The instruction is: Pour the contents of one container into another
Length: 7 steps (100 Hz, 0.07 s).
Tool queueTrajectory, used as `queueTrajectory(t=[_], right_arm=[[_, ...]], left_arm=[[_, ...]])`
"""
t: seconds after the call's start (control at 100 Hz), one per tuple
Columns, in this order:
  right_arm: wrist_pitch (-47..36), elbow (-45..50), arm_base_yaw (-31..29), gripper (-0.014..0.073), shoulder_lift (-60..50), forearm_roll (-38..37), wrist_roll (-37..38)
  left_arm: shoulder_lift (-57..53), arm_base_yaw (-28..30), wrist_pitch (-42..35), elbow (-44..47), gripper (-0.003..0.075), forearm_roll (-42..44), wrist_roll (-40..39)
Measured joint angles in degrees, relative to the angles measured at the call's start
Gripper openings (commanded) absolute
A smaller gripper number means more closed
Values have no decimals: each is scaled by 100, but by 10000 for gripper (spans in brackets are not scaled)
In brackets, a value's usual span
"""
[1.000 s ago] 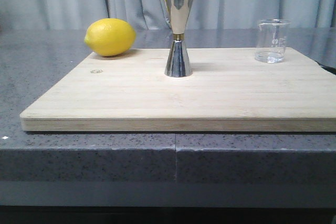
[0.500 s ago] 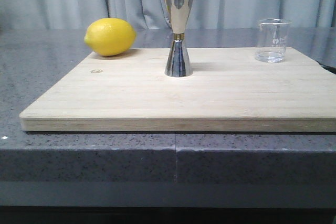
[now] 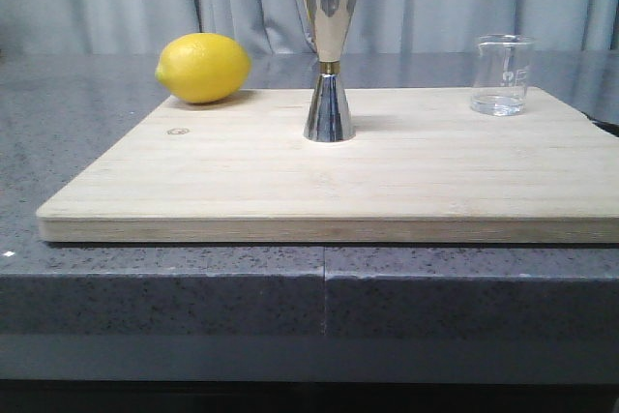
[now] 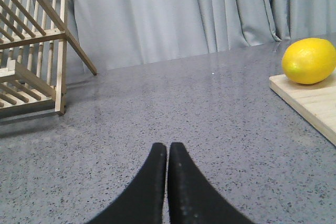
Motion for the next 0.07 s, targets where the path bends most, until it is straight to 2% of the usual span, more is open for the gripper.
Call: queueTrajectory(t=[0.07], right_arm=[[0,0,0,-46,0,0,0]], left_arm=[[0,0,0,0,-21,0,0]])
